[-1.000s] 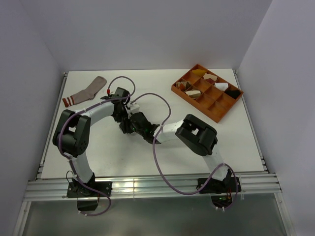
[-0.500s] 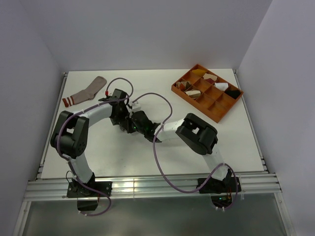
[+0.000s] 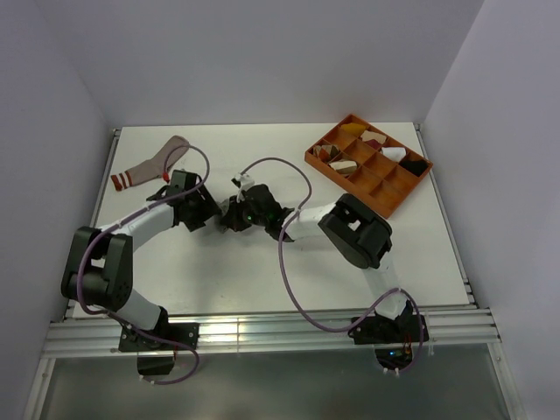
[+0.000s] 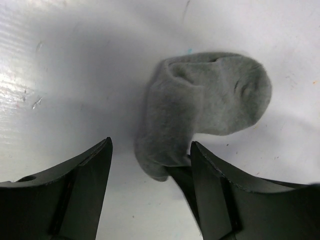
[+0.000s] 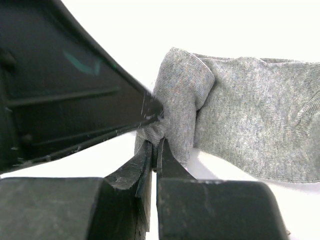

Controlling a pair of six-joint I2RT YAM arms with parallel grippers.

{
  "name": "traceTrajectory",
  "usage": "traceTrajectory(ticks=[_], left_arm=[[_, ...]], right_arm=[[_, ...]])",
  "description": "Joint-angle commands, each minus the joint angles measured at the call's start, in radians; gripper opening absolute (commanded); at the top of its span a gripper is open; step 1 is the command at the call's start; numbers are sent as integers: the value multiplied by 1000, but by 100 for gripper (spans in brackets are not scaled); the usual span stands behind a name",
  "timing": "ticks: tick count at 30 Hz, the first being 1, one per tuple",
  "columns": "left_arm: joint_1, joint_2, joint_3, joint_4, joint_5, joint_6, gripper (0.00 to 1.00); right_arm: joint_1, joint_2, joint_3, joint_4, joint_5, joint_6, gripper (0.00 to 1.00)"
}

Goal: Roll the socks
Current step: Roll the sock at the center of the board.

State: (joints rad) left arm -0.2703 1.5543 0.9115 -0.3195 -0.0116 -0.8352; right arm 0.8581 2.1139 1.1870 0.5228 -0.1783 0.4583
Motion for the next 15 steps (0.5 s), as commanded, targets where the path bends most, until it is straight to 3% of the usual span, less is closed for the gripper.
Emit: traceTrajectory(ticks=[1, 8, 15], left_arm=[[35, -30, -91, 166, 110, -47, 68], [68, 4, -187, 342, 173, -100, 63], [74, -34, -270, 454, 133, -137, 61]], right_arm=[[-24, -20, 36, -112, -115, -49, 0], [-41, 1, 88, -164, -182, -73, 0], [-54, 24, 135, -210, -254, -87, 0]])
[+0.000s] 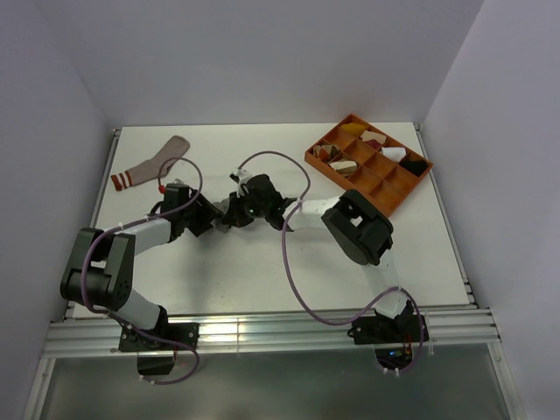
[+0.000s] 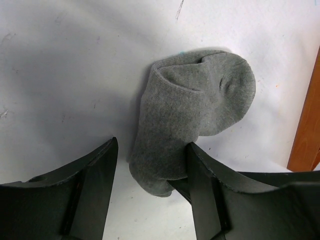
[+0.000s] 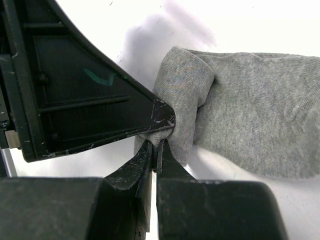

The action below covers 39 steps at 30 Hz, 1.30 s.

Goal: Roll the socks
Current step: Roll the sock at the center of the board.

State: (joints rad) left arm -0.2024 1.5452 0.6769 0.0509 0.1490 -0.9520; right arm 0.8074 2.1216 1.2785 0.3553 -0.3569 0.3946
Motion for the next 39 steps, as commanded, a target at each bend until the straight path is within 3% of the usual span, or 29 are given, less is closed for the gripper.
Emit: traceTrajectory(ticks=[1, 9, 15, 16, 17, 19, 21, 26, 31, 39], left_arm=[[14, -28, -45, 92, -31, -25, 61], [41, -22, -92, 161, -40, -50, 56], [41, 6, -97, 168, -39, -59, 32], [41, 9, -99, 165, -40, -59, 22], [41, 10, -99, 162, -43, -59, 18], [41, 12, -96, 136, -55, -47, 7], [41, 10, -86, 112, -69, -38, 0], [41, -3, -48, -9, -133, -14, 0], [40, -26, -28, -49, -138, 5, 0], [40, -16, -27, -37, -89, 18, 0]], right_arm=[[-4, 20, 47, -44, -82, -23, 0], [-11, 31, 76, -84, -122, -46, 0], [-13, 35, 97, -116, -137, -63, 0], [-13, 31, 97, -119, -133, -63, 0], [-11, 25, 94, -127, -128, -65, 0], [-16, -4, 75, -121, -120, -59, 9], [-30, -53, 62, -116, -117, -45, 24], [-79, -163, 13, -145, 45, -19, 42], [-146, -160, 57, -236, 225, 29, 50], [-191, -2, 231, -311, 122, 145, 56]])
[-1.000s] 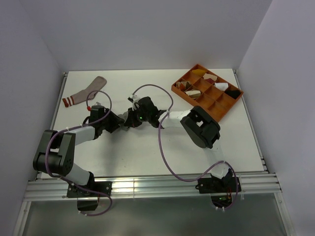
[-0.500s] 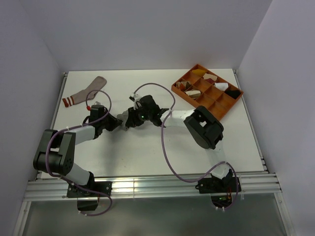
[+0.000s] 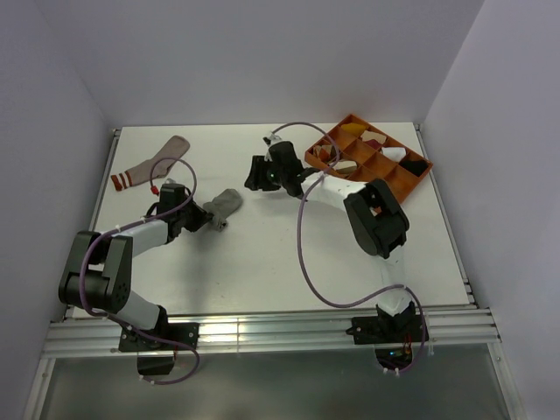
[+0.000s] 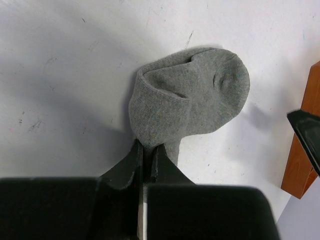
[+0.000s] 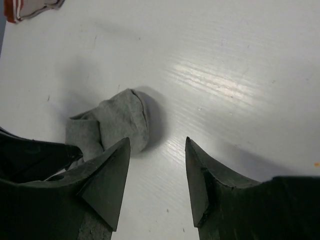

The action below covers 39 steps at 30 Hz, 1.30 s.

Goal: Roll the socks
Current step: Roll the sock at the center of the board.

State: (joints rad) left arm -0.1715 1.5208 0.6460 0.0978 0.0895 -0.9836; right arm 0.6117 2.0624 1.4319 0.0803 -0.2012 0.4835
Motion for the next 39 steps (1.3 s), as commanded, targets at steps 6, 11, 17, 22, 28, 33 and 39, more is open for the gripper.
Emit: traceTrajectory(ticks=[6, 11, 17, 22, 28, 33, 39], left_arm=[[9, 12, 0, -72, -17, 53, 0], [9, 10, -6, -60, -8, 53, 0], [9, 7, -3, -63, -7, 53, 0], [9, -4, 21, -95, -28, 59, 0], [7, -39, 92, -245, -85, 89, 0], [-26, -16, 190, -361, -154, 151, 0], [-141, 88, 322, -510, -307, 207, 0]], right_arm=[[5, 162, 163, -13, -171, 92, 56], [8, 223, 214, -7, -262, 116, 56], [22, 284, 262, -16, -297, 138, 51], [25, 231, 115, 88, -284, 175, 9], [22, 55, -168, 209, -153, 170, 0], [20, -34, -310, 279, -72, 190, 0], [22, -27, -341, 352, -102, 251, 0]])
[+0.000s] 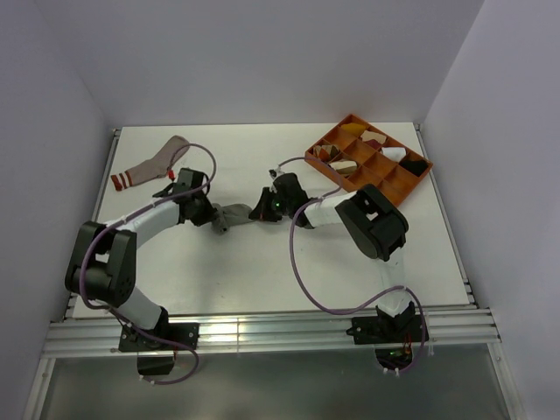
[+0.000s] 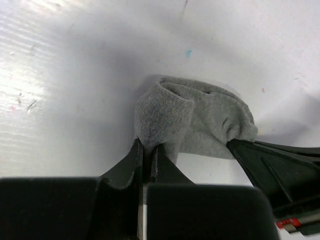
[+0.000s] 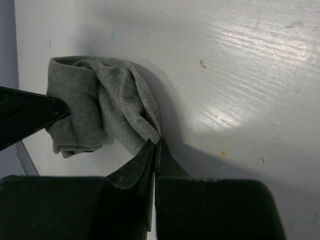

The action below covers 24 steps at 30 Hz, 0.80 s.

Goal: Roll the socks
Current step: Roll the sock at the center of the board.

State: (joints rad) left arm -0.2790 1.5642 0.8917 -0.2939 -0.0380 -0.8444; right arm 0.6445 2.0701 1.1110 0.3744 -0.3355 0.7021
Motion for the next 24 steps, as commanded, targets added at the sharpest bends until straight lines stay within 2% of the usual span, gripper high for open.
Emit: traceTrajectory(ticks=[1, 5, 10, 15, 19, 24], left_arm=[[-60, 78, 90, -134, -200, 68, 0], [-101, 143, 124, -169, -267, 64, 0], [-138, 215, 157, -214, -319, 62, 0], [-169, 250, 188, -231, -313, 48, 0], [-190, 266, 220, -255, -315, 39, 0], [-200, 286, 246, -275, -290, 39, 0]], right_arm=[[-11, -33, -23, 69, 29, 42, 0], [-9, -33, -36, 89, 27, 59, 2], [-9, -41, -49, 112, 20, 59, 24], [-3, -145, -112, 149, 79, -2, 42], [29, -255, -184, 230, 180, -65, 47], [122, -257, -189, 279, 208, -194, 52]])
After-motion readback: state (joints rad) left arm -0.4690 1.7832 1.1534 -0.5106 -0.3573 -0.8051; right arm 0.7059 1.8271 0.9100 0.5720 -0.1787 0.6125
